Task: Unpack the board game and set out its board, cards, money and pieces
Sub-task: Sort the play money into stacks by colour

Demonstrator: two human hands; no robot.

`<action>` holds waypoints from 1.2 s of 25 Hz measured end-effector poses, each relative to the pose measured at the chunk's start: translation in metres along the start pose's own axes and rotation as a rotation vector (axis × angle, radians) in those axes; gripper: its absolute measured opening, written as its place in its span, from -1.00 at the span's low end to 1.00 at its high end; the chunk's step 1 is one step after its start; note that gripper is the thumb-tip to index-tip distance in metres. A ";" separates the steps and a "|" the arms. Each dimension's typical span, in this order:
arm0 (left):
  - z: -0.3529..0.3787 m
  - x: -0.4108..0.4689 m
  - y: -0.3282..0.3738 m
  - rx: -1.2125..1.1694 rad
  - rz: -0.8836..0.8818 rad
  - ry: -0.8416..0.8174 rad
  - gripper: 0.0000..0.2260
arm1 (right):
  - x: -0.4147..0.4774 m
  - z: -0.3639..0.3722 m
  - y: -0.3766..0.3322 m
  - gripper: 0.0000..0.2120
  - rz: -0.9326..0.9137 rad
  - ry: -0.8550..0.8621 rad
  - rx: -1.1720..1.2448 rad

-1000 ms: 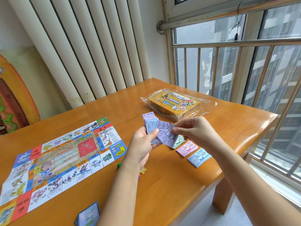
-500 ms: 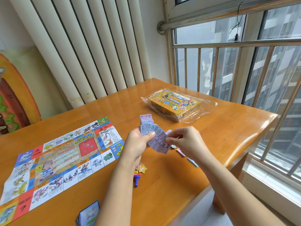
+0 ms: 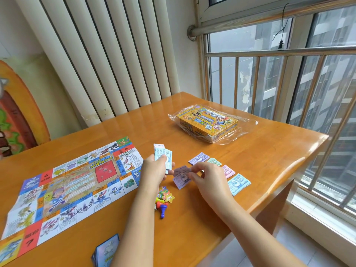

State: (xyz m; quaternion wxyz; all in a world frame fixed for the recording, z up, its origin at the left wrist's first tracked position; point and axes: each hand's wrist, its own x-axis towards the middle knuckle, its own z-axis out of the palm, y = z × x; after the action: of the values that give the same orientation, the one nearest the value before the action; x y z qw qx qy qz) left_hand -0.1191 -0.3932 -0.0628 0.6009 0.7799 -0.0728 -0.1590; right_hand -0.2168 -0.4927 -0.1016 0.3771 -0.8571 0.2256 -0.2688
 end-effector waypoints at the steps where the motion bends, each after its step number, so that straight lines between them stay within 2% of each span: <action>1: 0.000 -0.001 0.000 0.011 -0.001 -0.005 -0.86 | 0.000 0.001 0.000 -0.94 -0.018 0.035 0.005; 3: -0.001 -0.003 0.002 -0.047 -0.016 -0.024 -0.85 | 0.001 0.002 0.001 -0.97 -0.028 0.111 0.073; 5: -0.003 -0.005 0.006 -0.088 -0.021 -0.034 -0.84 | 0.003 0.002 0.003 -0.96 -0.005 0.119 0.123; 12: 0.003 -0.009 0.005 -0.042 -0.083 -0.103 -0.82 | 0.000 0.006 0.004 -0.90 -0.048 -0.045 -0.101; 16: 0.004 -0.007 0.003 0.002 -0.080 -0.108 -0.82 | -0.001 0.007 0.003 -0.89 -0.089 -0.096 -0.118; 23: -0.003 0.006 -0.005 0.141 -0.022 0.024 -0.84 | 0.000 0.009 0.001 -0.86 -0.111 -0.129 -0.131; 27: -0.002 0.009 -0.008 0.058 -0.084 -0.016 -0.87 | 0.000 0.008 0.000 -0.90 -0.065 -0.068 0.021; 30: -0.002 0.008 -0.004 -0.204 -0.145 -0.059 -0.89 | 0.007 -0.003 -0.003 -0.94 0.014 0.041 0.227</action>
State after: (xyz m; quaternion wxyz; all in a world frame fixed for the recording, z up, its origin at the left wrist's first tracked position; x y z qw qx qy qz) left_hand -0.1110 -0.3924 -0.0674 0.6616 0.7130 -0.0173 -0.2314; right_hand -0.2123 -0.4969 -0.0958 0.4691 -0.8014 0.2074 -0.3076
